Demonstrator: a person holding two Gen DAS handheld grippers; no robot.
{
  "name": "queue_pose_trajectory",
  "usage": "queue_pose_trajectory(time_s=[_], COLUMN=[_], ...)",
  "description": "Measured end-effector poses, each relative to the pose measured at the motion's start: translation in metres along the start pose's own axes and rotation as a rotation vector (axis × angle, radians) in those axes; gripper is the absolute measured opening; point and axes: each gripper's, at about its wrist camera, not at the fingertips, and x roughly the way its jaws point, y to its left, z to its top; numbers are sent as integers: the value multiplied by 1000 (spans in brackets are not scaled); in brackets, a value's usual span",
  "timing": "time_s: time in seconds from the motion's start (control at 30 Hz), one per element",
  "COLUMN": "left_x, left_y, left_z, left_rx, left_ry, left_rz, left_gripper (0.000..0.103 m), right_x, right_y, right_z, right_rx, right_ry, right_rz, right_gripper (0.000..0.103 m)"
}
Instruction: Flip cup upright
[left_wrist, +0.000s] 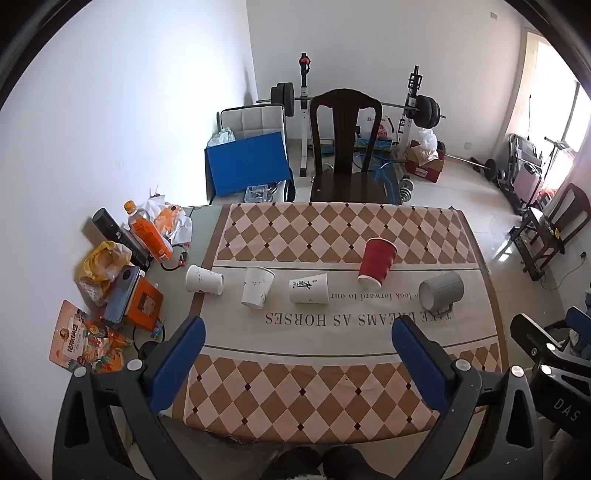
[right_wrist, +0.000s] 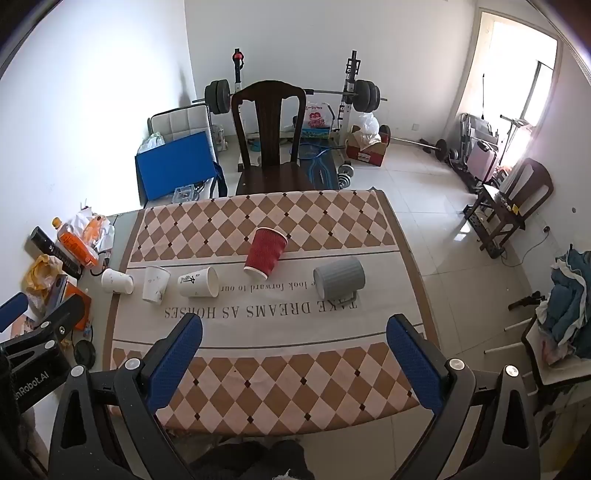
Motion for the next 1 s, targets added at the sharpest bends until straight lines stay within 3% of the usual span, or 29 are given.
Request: queue_pose_trajectory(time_s=[1.0], left_x=[-8], left_y=[-7], left_z=[-15], left_rx=[19], left_ry=[2], left_rz=[4], left_gripper=[103], right_x=[-5], right_y=[-5], right_z=[-2], right_rx=[5], right_ry=[-5], right_rz=[6], right_gripper=[101])
